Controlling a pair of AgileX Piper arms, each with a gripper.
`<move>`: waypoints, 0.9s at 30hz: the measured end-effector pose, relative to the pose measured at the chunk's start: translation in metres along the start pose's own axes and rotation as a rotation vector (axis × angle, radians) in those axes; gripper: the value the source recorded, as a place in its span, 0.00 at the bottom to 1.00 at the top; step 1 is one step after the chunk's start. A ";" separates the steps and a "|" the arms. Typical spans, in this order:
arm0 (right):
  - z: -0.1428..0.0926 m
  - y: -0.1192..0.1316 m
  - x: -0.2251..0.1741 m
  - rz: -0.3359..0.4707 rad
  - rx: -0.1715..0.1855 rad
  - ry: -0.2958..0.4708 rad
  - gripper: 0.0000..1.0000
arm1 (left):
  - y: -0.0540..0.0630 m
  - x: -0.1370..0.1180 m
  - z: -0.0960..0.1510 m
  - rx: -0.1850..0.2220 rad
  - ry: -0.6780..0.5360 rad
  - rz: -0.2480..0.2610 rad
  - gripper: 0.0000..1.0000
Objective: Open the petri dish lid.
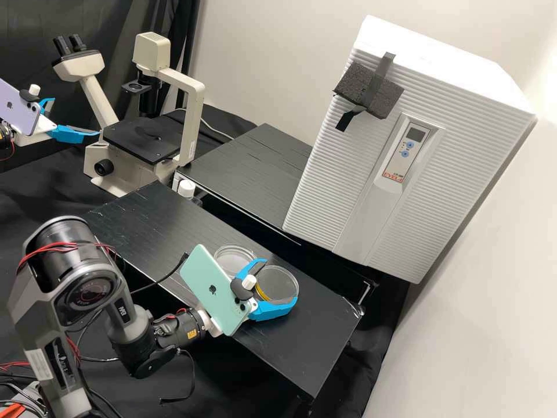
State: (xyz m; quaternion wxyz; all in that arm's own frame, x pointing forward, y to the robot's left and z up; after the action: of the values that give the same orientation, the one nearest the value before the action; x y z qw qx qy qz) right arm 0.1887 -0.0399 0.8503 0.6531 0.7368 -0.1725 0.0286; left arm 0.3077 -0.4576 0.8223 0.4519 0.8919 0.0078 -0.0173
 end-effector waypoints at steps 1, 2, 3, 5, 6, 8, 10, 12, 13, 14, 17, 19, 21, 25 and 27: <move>0.000 0.000 -0.001 0.000 0.000 0.000 0.00 | 0.000 0.000 0.000 0.000 0.000 0.000 1.00; 0.000 0.000 -0.001 0.001 0.000 0.001 0.00 | 0.000 0.000 0.000 0.000 0.000 0.000 1.00; -0.001 0.000 -0.002 0.001 0.000 0.001 0.00 | 0.000 0.000 0.000 0.000 0.000 0.000 1.00; -0.002 -0.001 -0.004 -0.007 0.000 0.003 0.00 | 0.000 0.000 0.000 0.000 0.000 0.000 1.00; -0.002 -0.001 -0.005 -0.008 0.000 0.006 0.00 | 0.000 0.000 0.000 0.000 0.000 0.000 1.00; -0.004 -0.002 -0.007 -0.016 0.000 0.015 0.00 | 0.000 0.000 0.000 0.000 0.000 0.000 1.00; -0.005 -0.003 -0.008 -0.019 0.001 0.018 0.00 | 0.000 0.000 0.000 0.000 0.000 0.000 1.00; -0.007 -0.004 -0.010 -0.024 0.003 0.027 0.00 | 0.000 0.000 0.000 0.000 0.000 0.000 1.00; -0.008 -0.005 -0.011 -0.031 0.003 0.030 0.00 | 0.000 0.000 0.000 0.000 0.000 0.000 1.00; -0.009 -0.006 -0.011 -0.034 0.003 0.036 0.00 | 0.000 0.000 0.000 0.000 0.000 0.000 1.00; -0.013 -0.008 -0.013 -0.053 0.002 0.051 0.00 | 0.000 0.000 0.000 0.000 0.000 0.000 1.00; -0.015 -0.011 -0.015 -0.069 0.002 0.061 0.00 | 0.000 0.000 0.000 0.000 0.000 0.000 1.00; -0.016 -0.012 -0.017 -0.078 -0.004 0.067 0.00 | 0.000 0.000 0.000 0.000 0.000 0.000 1.00; -0.019 -0.013 -0.019 -0.084 -0.003 0.084 0.00 | 0.000 0.000 0.000 0.000 0.000 0.000 1.00; -0.021 -0.013 -0.020 -0.084 -0.003 0.091 0.00 | 0.000 0.000 0.000 0.000 0.000 0.000 1.00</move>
State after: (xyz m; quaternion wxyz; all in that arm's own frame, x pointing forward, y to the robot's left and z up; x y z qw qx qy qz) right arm 0.1780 -0.0145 0.8353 0.6618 0.7405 -0.1116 0.0342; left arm 0.3077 -0.4576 0.8223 0.4519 0.8919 0.0078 -0.0173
